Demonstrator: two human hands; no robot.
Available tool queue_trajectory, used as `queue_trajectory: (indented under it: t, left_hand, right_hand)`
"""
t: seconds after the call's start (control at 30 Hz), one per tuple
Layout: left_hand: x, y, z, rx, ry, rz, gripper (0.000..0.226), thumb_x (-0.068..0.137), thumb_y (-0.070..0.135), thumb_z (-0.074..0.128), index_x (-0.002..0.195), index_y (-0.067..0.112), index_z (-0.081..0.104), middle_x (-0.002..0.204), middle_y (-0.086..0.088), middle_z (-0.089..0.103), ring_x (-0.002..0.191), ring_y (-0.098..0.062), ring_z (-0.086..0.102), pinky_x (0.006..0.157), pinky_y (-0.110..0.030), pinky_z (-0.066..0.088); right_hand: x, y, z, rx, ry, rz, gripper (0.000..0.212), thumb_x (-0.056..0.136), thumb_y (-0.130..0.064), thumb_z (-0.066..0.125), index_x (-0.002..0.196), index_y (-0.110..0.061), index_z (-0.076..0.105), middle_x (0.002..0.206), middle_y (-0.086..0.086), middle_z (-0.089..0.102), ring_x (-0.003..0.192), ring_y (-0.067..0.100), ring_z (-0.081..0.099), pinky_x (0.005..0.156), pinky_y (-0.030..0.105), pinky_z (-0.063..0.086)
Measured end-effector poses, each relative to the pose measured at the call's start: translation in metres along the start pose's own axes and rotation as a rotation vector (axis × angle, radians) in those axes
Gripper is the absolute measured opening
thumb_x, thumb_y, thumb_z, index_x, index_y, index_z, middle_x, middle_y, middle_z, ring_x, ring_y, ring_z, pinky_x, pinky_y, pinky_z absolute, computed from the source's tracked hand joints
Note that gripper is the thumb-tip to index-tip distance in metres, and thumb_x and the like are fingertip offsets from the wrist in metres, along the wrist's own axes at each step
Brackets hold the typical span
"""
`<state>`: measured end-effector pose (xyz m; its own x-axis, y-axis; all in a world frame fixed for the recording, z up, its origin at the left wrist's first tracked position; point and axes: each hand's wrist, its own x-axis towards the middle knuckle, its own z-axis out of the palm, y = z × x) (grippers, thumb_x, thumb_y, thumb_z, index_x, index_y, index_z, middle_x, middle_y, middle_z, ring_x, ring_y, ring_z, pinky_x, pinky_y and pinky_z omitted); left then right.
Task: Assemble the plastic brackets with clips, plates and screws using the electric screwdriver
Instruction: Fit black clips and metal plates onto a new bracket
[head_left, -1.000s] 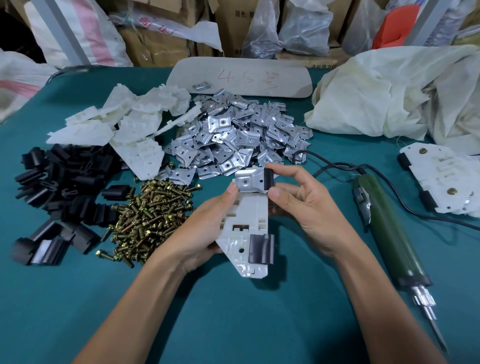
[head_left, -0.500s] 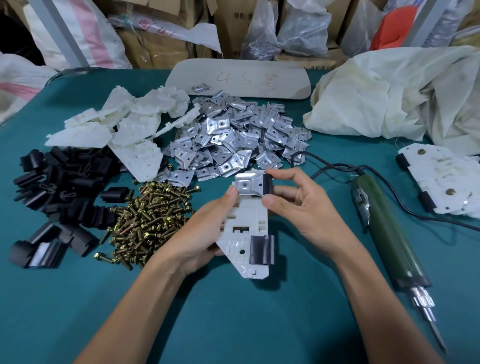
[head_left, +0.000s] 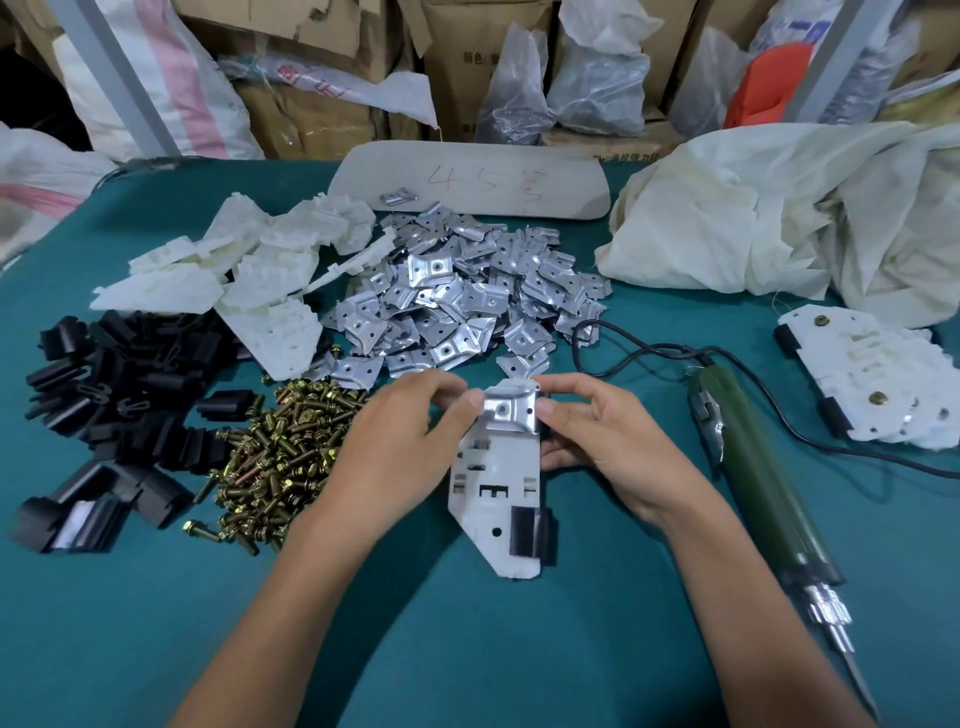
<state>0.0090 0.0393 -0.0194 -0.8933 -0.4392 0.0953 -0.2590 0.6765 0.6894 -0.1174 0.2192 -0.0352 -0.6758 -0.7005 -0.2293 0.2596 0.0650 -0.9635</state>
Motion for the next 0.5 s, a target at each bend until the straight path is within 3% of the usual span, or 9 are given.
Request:
queue_trajectory:
  t: [0.1,0.17,0.27,0.37,0.5]
  left_hand:
    - [0.030,0.007,-0.009,0.060,0.042,0.064,0.021,0.097,0.044,0.058,0.109,0.029,0.065,0.104,0.016,0.062,0.096,-0.005,0.055,0.085,-0.029,0.045]
    - [0.056,0.012,-0.015,0.113,0.053,0.128,0.020,0.097,0.037,0.063,0.113,0.026,0.065,0.108,0.010,0.063,0.102,-0.011,0.054,0.089,-0.032,0.045]
    - [0.098,0.022,-0.016,0.216,0.016,0.226,0.030,0.094,0.020,0.066,0.123,0.022,0.062,0.121,0.004,0.064,0.121,-0.020,0.049,0.098,-0.035,0.041]
    - [0.128,0.028,-0.007,0.367,-0.139,0.262,0.051,0.086,0.010,0.069,0.132,0.023,0.053,0.130,0.001,0.060,0.129,-0.022,0.039,0.097,-0.034,0.037]
    - [0.144,0.024,-0.002,0.518,-0.200,0.299,0.054,0.082,0.004,0.067,0.128,0.023,0.048,0.116,0.002,0.064,0.113,-0.021,0.041,0.087,-0.036,0.038]
  right_hand:
    - [0.003,0.004,0.000,-0.150,0.054,-0.021,0.017,0.098,-0.018,0.068,0.115,-0.016,0.073,0.097,0.010,0.079,0.084,0.020,0.073,0.077,0.029,0.060]
    - [0.004,0.006,-0.002,-0.282,0.131,-0.081,0.015,0.096,-0.026,0.071,0.111,-0.024,0.076,0.102,-0.007,0.079,0.096,0.009,0.072,0.088,0.024,0.054]
    - [0.005,0.005,-0.005,-0.273,0.171,-0.130,0.016,0.096,-0.029,0.071,0.111,-0.031,0.075,0.103,-0.020,0.076,0.096,-0.006,0.067,0.082,0.011,0.049]
    - [0.006,0.008,-0.008,-0.231,0.189,-0.129,0.016,0.097,-0.029,0.070,0.112,-0.034,0.075,0.101,-0.020,0.075,0.091,-0.005,0.068,0.079,0.011,0.051]
    - [0.009,0.013,-0.003,-0.178,0.165,-0.078,0.015,0.096,-0.035,0.070,0.111,-0.039,0.074,0.099,-0.011,0.074,0.086,0.000,0.069,0.085,0.023,0.056]
